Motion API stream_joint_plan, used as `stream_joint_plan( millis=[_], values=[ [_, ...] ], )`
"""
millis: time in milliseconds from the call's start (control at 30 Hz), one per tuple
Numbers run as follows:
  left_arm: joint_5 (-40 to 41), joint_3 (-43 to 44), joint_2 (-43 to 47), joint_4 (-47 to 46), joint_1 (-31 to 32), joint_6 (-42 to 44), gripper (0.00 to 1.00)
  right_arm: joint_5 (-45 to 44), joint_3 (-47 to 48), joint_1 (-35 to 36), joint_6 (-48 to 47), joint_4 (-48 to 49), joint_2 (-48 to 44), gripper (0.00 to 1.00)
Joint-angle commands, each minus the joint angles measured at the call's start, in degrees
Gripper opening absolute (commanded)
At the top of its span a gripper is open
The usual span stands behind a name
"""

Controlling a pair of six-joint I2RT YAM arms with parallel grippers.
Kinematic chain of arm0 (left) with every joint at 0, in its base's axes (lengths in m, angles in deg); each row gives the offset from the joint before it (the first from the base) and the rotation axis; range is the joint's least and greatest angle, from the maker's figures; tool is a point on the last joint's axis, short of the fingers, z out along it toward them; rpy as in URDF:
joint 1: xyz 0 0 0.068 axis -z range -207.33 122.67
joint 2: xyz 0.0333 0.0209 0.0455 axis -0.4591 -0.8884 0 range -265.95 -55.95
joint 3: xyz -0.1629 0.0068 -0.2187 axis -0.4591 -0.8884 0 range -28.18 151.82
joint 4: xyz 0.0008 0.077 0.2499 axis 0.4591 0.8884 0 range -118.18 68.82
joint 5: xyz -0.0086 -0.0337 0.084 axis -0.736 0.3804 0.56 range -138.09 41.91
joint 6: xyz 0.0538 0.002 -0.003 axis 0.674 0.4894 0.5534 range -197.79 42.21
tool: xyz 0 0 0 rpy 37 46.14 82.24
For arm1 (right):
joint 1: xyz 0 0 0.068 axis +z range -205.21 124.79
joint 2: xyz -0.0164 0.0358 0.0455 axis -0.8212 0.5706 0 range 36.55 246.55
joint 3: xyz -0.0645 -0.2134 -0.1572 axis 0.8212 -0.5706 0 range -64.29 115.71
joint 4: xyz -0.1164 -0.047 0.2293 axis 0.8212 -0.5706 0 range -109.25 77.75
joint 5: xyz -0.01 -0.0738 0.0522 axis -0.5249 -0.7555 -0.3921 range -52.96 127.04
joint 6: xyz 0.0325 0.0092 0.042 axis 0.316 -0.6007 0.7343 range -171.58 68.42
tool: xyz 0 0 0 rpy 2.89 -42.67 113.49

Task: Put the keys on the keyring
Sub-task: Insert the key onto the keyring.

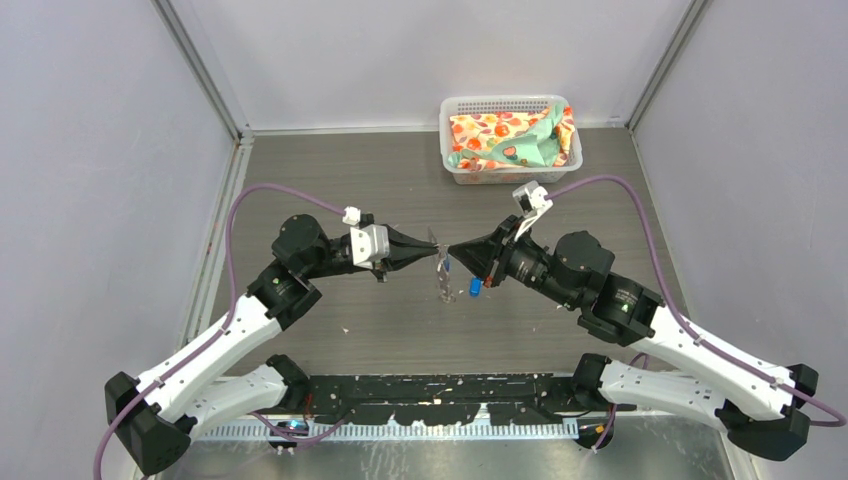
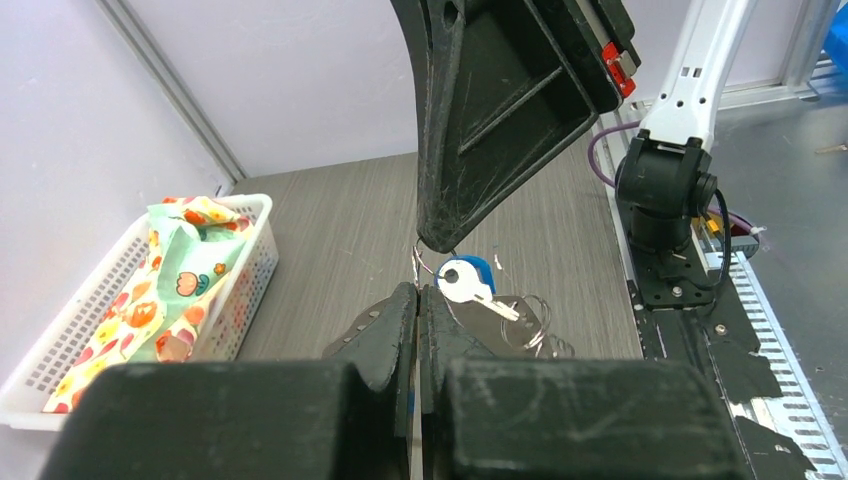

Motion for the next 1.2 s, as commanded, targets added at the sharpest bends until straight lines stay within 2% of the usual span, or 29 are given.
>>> stream_joint_plan(
  millis=[0,1167],
  values=[
    [-1.23,1.14,1.43,-4.21,0.14,-1.33,0.0,-1.86,-0.19,-0.74,0.0,-0.2,-1.26,0.01],
    [-1.46,1.17,1.26,-7.68,0.14,-2.64,0.0,3.81,-0.3,-2.54,1.41,-1.67,2.65,0.01]
  ],
)
